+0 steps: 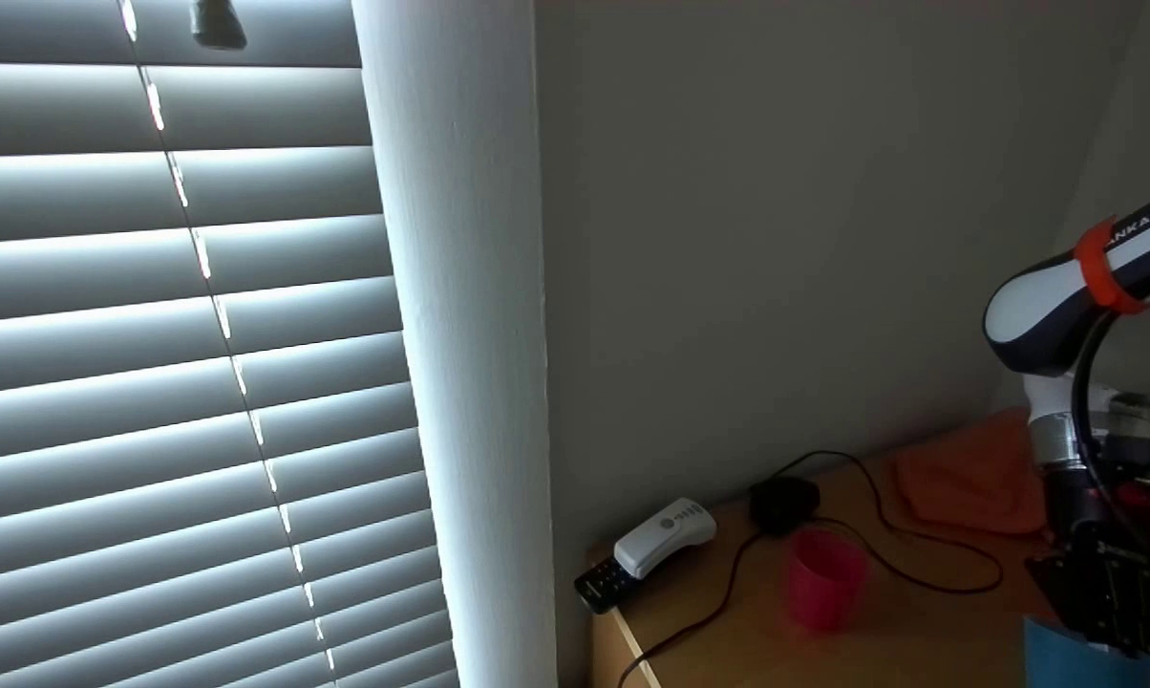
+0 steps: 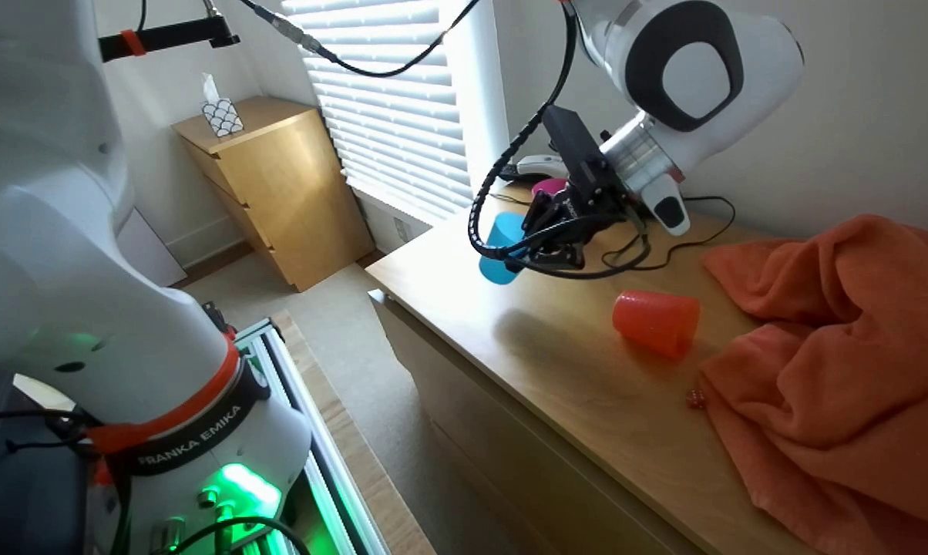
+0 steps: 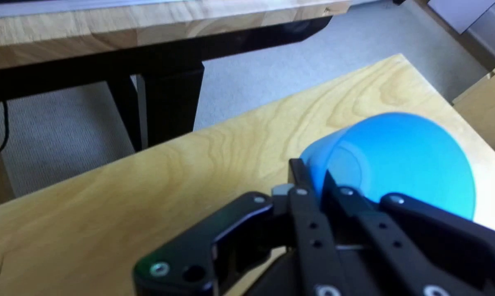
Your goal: Lay the three cups on their side
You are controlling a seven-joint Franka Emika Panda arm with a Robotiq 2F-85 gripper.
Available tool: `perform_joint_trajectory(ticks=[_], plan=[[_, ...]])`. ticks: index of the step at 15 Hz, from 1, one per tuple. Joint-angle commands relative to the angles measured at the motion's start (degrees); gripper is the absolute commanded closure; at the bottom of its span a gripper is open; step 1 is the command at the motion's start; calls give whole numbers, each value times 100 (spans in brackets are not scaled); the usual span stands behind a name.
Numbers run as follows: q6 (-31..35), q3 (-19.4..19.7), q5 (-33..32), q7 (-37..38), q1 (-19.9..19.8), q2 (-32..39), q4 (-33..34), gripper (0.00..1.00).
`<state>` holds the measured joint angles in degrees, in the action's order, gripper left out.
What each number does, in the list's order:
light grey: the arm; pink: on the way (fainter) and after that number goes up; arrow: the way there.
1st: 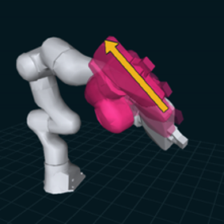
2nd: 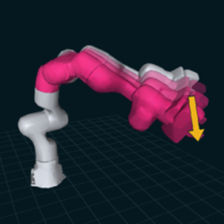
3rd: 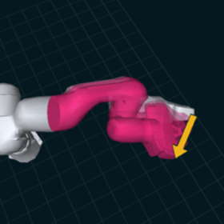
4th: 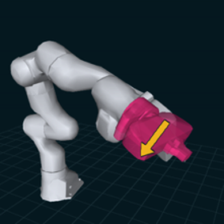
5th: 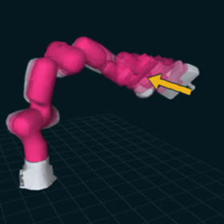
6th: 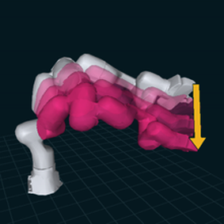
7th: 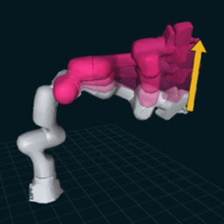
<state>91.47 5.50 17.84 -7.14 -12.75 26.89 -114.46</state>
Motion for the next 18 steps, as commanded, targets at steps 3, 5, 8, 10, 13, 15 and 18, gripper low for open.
perform_joint_trajectory(ticks=[3, 5, 8, 10, 13, 15, 18], plan=[[-970, 61, 148, 575, -40, 1056, 958, 98], [-1065, 77, 132, 734, -16, 1248, 1143, 98], [-1097, 112, 89, 996, 19, 1442, 1368, 68], [-1074, 118, 90, 1135, 30, 1509, 1452, 65], [-1053, 135, 58, 1260, 50, 1523, 1514, 42], [-1026, 147, 29, 1315, 68, 1470, 1502, 28], [-889, 211, -46, 1483, 139, 1305, 1382, 5]])
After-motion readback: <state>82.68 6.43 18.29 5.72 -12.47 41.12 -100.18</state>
